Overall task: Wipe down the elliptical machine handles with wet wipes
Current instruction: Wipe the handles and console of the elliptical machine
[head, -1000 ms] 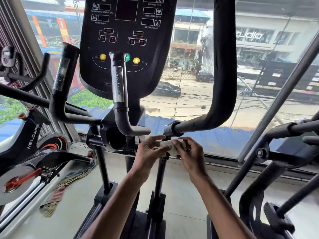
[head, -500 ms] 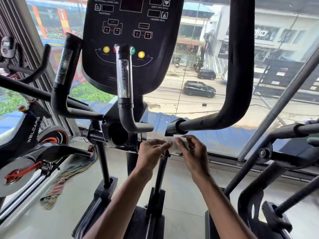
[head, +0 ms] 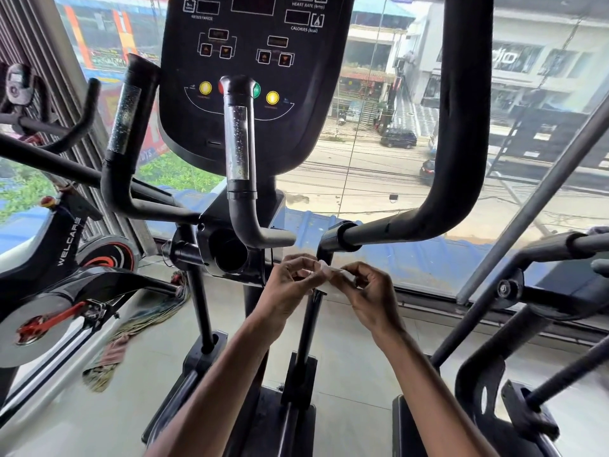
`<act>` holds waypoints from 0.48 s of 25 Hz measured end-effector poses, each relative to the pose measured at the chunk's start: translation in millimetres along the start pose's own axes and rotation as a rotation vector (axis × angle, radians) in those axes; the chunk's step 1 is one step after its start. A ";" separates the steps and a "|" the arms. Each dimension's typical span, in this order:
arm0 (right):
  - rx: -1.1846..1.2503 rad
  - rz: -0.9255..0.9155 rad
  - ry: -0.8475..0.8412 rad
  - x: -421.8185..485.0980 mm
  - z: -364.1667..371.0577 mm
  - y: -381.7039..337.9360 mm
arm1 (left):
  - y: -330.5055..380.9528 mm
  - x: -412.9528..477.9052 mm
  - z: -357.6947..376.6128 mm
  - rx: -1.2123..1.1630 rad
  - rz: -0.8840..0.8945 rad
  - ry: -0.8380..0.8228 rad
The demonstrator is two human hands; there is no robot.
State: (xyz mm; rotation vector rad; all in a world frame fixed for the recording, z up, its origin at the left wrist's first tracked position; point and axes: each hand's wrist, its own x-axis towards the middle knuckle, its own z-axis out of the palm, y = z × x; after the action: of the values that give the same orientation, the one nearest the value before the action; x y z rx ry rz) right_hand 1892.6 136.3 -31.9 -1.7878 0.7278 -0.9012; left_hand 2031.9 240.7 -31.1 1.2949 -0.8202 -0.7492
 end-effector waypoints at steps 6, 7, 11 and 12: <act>0.225 0.133 -0.062 -5.1 -7.2 -7.3 | -2.9 -1.4 3.9 -0.216 0.027 0.007; 0.245 0.141 -0.068 -6.1 -9.3 -7.2 | -2.3 -2.2 6.9 -0.249 0.029 0.021; 0.269 0.130 -0.084 -7.1 -20.5 -8.1 | 1.9 -8.3 25.7 -0.398 -0.058 0.110; 0.273 0.135 -0.081 -6.8 -22.5 -9.1 | 5.5 -10.6 28.0 -0.433 -0.109 0.114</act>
State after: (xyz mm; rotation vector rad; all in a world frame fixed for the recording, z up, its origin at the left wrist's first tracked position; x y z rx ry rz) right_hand 1870.9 133.8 -19.3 -1.5075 0.6328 -0.7927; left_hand 2002.6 236.1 -24.4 0.9857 -0.4638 -0.8752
